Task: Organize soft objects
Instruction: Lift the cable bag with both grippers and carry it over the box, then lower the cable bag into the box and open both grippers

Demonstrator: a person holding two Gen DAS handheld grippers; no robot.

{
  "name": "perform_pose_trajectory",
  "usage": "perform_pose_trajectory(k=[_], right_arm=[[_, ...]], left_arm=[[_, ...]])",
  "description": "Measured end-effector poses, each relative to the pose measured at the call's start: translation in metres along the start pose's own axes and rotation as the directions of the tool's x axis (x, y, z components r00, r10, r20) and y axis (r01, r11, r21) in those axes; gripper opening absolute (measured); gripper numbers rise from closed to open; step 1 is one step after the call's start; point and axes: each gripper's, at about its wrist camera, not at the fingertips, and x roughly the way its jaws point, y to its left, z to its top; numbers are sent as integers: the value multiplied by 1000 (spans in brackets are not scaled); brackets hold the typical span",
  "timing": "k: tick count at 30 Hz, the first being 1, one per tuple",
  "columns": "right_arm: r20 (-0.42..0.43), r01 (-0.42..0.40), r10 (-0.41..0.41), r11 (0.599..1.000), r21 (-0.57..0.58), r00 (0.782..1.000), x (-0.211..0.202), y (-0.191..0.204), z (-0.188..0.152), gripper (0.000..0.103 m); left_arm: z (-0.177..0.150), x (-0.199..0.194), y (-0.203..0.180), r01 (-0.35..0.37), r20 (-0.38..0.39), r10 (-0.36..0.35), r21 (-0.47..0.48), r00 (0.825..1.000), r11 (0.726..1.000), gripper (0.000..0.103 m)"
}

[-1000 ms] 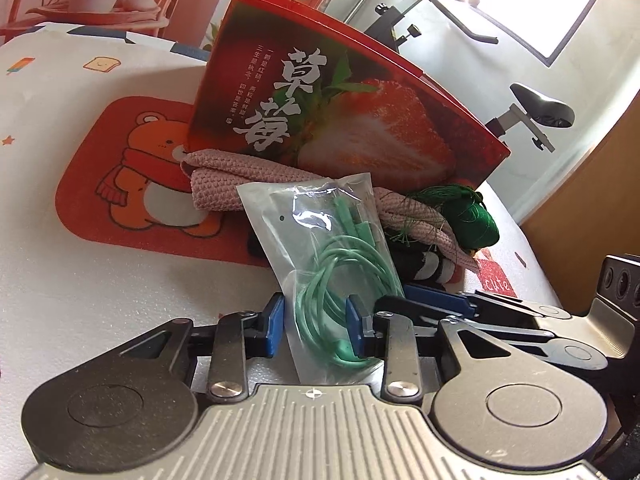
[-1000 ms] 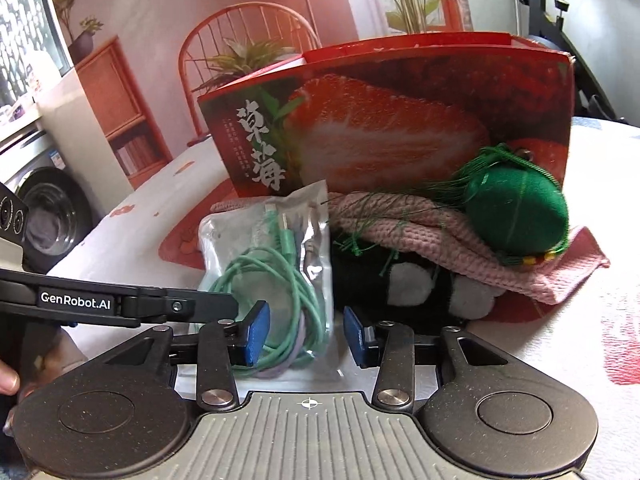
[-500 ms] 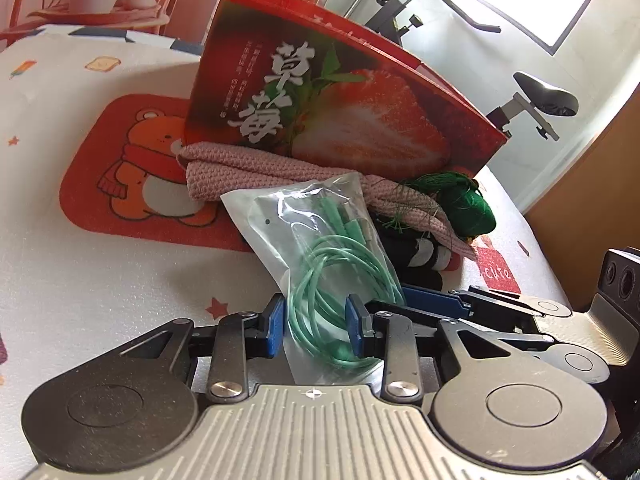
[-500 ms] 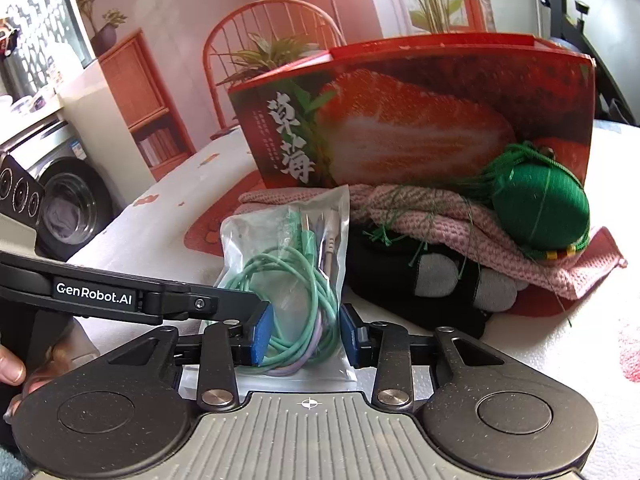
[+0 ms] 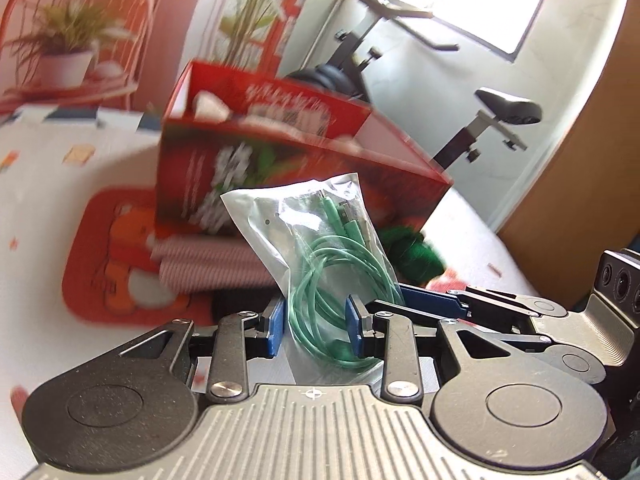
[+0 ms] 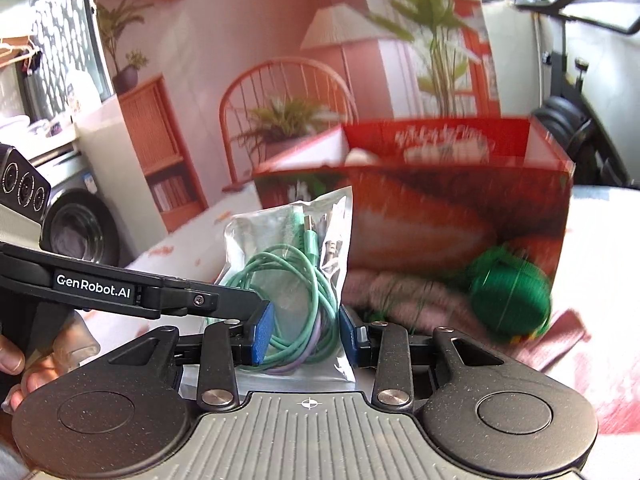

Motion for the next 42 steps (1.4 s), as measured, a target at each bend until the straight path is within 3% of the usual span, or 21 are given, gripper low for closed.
perform_pose_trajectory(k=[6, 12, 21, 29, 31, 37, 42], right_arm=[[96, 41, -39, 999, -17, 995, -17, -12, 44, 33], [154, 112, -103, 992, -56, 983, -17, -38, 102, 33], [157, 188, -170, 976, -106, 973, 20, -95, 159, 33], [69, 207, -202, 975, -86, 977, 54, -131, 146, 33], [61, 200, -195, 977, -78, 979, 57, -134, 140, 28], [39, 206, -202, 969, -136, 979, 61, -126, 128, 28], [51, 208, -203, 971, -121, 978, 49, -120, 121, 28]], left_arm=[[50, 3, -19, 43, 62, -46, 49, 997, 998, 34], [101, 31, -35, 74, 108, -82, 81, 991, 994, 34], [151, 93, -48, 59, 108, -74, 137, 991, 989, 34], [148, 144, -46, 41, 20, -45, 158, 999, 987, 34], [146, 151, -45, 46, 6, -48, 154, 999, 987, 34], [138, 157, -46, 27, -24, -24, 173, 999, 984, 32], [134, 145, -45, 12, -19, -9, 188, 1000, 982, 32]])
